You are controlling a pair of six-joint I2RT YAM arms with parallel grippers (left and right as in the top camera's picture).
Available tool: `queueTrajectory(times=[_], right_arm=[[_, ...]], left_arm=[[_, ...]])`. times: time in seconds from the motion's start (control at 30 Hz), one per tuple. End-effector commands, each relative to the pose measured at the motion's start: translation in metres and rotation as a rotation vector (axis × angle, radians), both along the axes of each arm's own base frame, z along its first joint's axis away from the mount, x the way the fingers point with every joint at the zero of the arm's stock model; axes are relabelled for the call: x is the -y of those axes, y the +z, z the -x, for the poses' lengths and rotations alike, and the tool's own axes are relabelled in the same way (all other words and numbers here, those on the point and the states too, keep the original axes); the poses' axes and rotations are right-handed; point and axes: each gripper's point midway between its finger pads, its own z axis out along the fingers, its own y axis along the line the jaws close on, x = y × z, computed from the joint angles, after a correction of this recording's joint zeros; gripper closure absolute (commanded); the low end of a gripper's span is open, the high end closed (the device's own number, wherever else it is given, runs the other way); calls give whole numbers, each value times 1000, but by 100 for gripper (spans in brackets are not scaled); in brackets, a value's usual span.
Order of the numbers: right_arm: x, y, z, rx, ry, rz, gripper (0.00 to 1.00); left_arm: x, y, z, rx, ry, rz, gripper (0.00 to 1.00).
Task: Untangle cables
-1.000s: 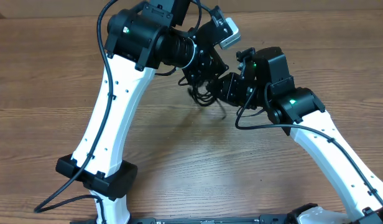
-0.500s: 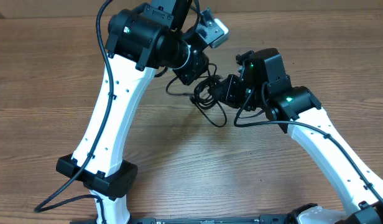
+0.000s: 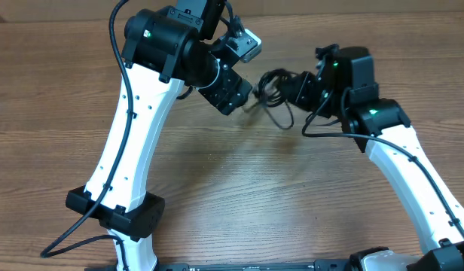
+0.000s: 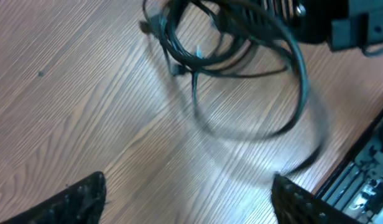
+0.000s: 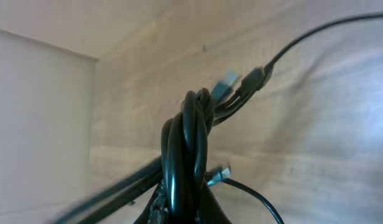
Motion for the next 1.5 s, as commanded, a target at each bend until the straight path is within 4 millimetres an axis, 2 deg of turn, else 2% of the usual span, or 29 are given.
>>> queueTrajectory(times=[0.0,0.1,0.13,0.33,0.43,0.53,0.67,0.83,1.0,1.47], right_arm=[[4,19,-11,141,61,32,96],[1,30,-14,263,144,66,96],[-3,36,-14,327,196,83,96],[-22,55,-3,555,419,120,96],[-31,64,6,640,509,105,96],[-45,85,23,781,650,34,96],[-51,105,32,891,714,-12,96],[-53,113,32,944,724,-13,96],[-54,119,34,953,728,-37,96],[-55,163,35,869,637,-249,96]], left_arm=[[12,9,2,-9,-28,85,11],[23,17,1,7,-70,153,6],[27,21,0,16,-87,184,1],[23,31,-18,65,-57,235,0],[14,40,-24,78,-41,280,0],[0,55,-28,90,-21,349,0],[-18,68,-29,79,-5,429,0],[-36,70,-23,26,8,489,0],[-28,85,-8,22,-107,597,4],[-21,93,3,-21,-136,664,0]])
